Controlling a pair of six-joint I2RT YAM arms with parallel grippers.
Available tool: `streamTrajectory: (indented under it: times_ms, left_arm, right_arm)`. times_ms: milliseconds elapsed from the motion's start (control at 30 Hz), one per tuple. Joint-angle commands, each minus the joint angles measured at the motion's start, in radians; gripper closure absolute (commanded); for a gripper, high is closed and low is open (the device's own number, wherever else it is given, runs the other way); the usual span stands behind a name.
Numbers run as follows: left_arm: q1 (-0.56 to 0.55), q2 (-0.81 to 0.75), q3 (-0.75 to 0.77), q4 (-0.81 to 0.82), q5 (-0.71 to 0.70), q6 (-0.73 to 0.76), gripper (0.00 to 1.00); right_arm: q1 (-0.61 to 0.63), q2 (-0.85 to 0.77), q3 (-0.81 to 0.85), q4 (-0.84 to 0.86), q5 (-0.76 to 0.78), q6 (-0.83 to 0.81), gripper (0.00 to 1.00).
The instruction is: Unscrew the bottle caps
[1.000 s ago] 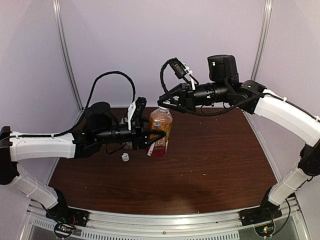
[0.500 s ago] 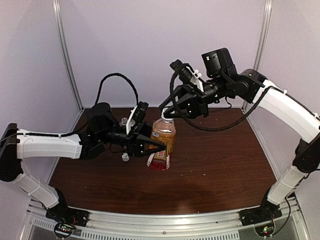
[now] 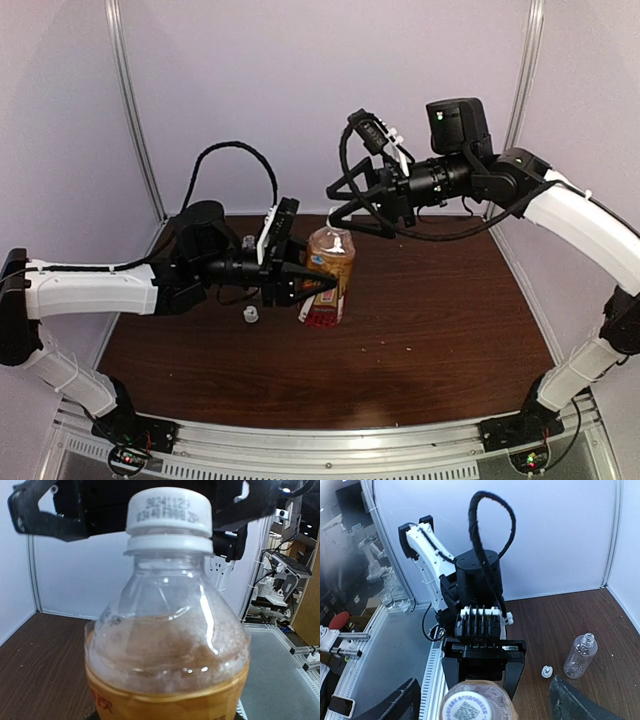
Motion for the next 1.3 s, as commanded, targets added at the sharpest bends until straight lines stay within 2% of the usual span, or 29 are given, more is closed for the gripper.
streamTrajectory:
  times_ms: [0, 233, 400, 700, 1267]
  left_arm:
    - [-0.004, -0.026, 0.039, -0.059, -0.133, 0.066, 0.82]
    - [-0.005, -0.034, 0.042, -0.118, -0.283, 0.086, 0.82]
    - [-0.005, -0.042, 0.045, -0.155, -0.378, 0.087, 0.82]
    - [-0.005, -0.059, 0.048, -0.204, -0.489, 0.102, 0.82]
    - [-0.005, -0.067, 0.048, -0.231, -0.545, 0.108, 0.82]
  right_arm:
    - [0.002, -0.061, -0.024, 0.105, 0.180, 0.157, 0.09]
    - [0.021, -0.048, -0.033, 0.140, 0.486, 0.368, 0.09]
    - [0.043, -0.007, -0.038, 0.123, 0.612, 0.442, 0.09]
    - [0.071, 0.051, -0.034, 0.107, 0.639, 0.479, 0.11]
    - [0.076, 0.029, -0.104, 0.173, 0.596, 0.478, 0.43]
